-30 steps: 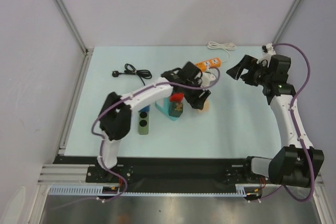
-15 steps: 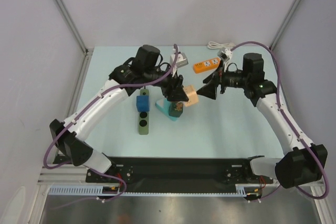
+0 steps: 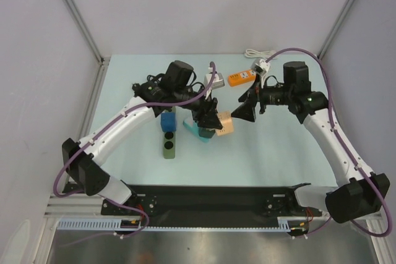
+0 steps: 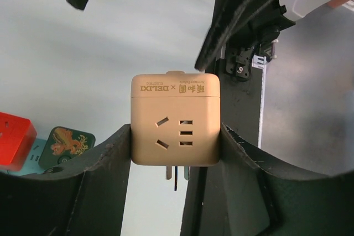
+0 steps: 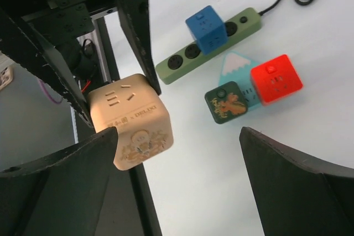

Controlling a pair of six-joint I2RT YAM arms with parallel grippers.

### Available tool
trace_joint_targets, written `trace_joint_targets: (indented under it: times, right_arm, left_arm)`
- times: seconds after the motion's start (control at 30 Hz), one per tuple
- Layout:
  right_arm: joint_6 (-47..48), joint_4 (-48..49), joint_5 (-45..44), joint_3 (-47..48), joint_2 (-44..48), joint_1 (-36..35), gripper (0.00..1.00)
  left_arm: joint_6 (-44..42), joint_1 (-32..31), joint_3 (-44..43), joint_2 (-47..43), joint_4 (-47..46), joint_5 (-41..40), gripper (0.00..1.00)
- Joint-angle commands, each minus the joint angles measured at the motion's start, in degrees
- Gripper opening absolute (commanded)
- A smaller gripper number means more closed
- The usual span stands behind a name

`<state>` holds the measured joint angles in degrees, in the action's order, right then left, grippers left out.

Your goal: Insert the plug

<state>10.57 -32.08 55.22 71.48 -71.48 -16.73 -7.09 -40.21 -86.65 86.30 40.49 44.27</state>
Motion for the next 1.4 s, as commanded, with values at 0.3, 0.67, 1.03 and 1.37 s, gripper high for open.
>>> trace_joint_targets:
  times: [0.3, 0.67, 1.03, 1.37]
  right_arm:
    - [-9.51, 10.27, 15.17, -2.91, 7.23, 3.11, 1.00]
    - [-10.13, 10.46, 13.60, -3.72, 6.53, 1.62, 1.00]
    - [-11.52, 11.15, 14.91, -5.39, 5.39, -0.14, 0.98]
    - [-18.46, 18.97, 16.58, -7.06, 4.07, -0.50, 0.81]
  left_arm:
    - [2.43, 0.66, -2.91, -0.08, -7.79, 7.31, 0.00]
    - [6.21, 0.66, -5.28, -1.31, -11.30, 10.04, 0.00]
    - [6.74, 0.66, -3.70, -3.86, -14.91, 10.40, 0.00]
    - [10.34, 0.66, -1.42, -4.91, -19.83, 11.36, 0.00]
